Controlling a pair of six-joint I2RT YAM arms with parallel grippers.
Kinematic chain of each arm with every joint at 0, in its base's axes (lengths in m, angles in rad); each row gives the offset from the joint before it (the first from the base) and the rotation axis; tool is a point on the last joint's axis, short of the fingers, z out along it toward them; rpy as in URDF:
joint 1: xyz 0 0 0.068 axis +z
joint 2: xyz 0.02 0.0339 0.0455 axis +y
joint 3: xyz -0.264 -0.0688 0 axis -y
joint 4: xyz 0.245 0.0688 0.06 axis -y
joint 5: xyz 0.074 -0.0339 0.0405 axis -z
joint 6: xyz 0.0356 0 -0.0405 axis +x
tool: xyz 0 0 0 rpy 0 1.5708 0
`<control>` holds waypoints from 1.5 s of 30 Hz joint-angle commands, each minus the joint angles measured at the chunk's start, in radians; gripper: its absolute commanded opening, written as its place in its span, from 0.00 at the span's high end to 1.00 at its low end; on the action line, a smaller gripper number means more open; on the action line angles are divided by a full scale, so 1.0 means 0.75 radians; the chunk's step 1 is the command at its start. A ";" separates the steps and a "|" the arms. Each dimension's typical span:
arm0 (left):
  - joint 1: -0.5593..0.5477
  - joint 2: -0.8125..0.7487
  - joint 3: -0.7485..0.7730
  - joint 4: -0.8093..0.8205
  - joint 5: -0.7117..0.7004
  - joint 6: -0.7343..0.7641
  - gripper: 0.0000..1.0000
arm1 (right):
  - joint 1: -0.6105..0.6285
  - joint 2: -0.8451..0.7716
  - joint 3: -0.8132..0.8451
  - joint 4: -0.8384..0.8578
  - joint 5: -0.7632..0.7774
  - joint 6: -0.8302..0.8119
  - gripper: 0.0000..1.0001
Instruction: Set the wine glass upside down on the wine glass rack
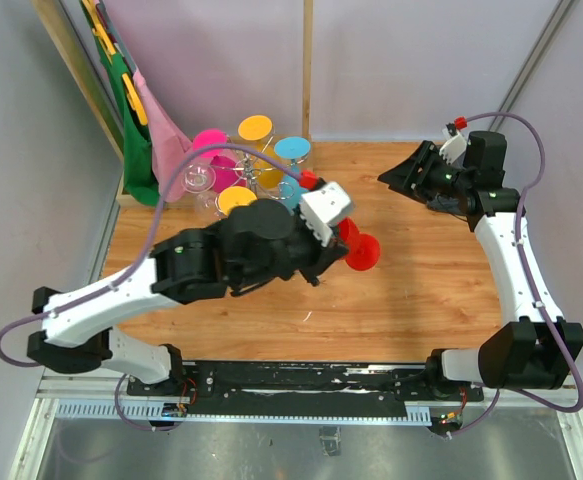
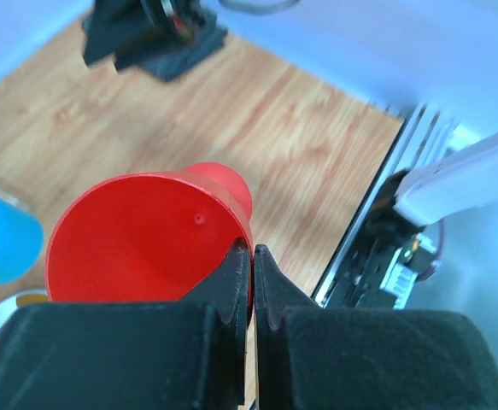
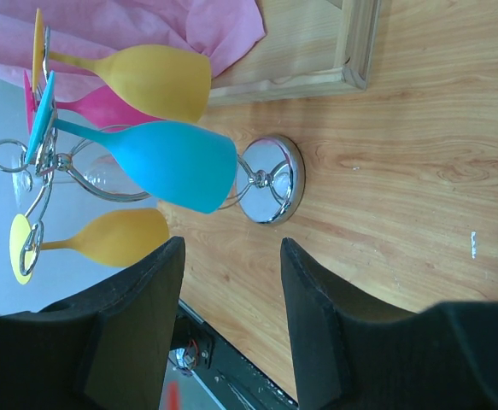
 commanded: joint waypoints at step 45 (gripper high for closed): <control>1.192 -0.154 -0.080 1.099 1.268 -0.595 1.00 | 0.050 -0.087 -0.046 0.568 -0.150 0.187 0.48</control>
